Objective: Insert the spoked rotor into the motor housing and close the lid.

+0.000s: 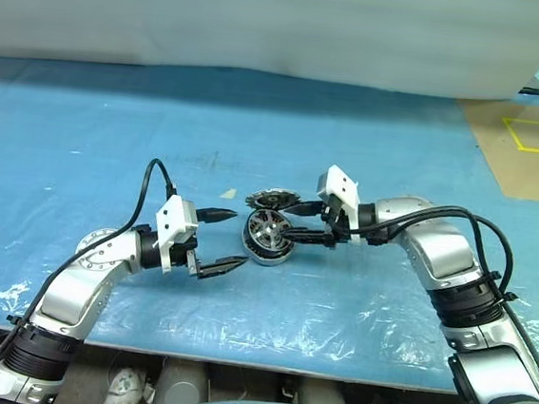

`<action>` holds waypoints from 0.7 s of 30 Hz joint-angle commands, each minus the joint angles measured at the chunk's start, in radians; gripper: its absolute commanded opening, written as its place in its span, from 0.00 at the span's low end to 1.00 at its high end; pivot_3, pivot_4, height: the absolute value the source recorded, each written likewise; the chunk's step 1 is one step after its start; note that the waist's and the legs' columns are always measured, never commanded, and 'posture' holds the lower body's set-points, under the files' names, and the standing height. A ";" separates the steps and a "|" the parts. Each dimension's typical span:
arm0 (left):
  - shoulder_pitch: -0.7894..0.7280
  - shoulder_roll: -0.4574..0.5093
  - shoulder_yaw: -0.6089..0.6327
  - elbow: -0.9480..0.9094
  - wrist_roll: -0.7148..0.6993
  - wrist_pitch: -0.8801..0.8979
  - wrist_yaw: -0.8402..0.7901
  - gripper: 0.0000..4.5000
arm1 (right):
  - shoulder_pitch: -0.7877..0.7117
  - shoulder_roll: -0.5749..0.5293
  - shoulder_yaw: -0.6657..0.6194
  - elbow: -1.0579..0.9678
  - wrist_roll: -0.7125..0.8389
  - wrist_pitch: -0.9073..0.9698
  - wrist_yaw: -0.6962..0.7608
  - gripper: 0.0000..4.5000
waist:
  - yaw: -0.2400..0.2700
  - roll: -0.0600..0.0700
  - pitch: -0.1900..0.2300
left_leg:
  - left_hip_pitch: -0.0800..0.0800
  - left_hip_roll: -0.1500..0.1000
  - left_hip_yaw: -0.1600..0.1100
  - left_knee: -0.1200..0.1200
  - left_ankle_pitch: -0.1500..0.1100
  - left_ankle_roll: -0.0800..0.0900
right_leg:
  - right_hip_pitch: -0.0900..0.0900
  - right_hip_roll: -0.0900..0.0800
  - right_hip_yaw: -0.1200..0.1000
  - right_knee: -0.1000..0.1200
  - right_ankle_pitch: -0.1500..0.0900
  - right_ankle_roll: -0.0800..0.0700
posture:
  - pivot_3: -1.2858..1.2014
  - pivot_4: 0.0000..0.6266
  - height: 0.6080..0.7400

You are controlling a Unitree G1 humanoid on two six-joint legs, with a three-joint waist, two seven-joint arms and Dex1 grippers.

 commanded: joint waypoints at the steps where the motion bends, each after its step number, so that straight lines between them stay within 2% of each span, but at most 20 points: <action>1: -0.002 0.000 0.001 -0.018 -0.004 -0.007 0.001 1.00 | -0.029 0.008 -0.023 -0.046 0.032 0.012 0.002 0.63 | 0.000 0.000 0.000 | 0.000 0.000 0.000 0.000 0.000 0.000 | 0.000 0.000 0.000 0.000 0.000 0.000 | 0.52 0.24 1.00; 14: -0.001 0.000 -0.010 -0.005 0.005 -0.018 -0.006 1.00 | -0.055 0.059 0.087 0.034 -0.049 -0.025 -0.012 0.63 | 0.000 0.000 0.000 | 0.000 0.000 0.000 0.000 0.002 -0.003 | 0.000 0.000 0.000 0.000 0.000 0.000 | 0.52 0.24 1.00; 21: 0.002 -0.009 -0.012 -0.005 0.013 -0.027 -0.001 1.00 | -0.056 0.042 0.117 0.066 -0.116 -0.094 0.006 0.63 | 0.000 0.000 0.000 | -0.001 0.000 0.000 0.000 0.002 -0.003 | -0.001 0.000 0.000 0.000 0.000 0.000 | 0.52 0.24 1.00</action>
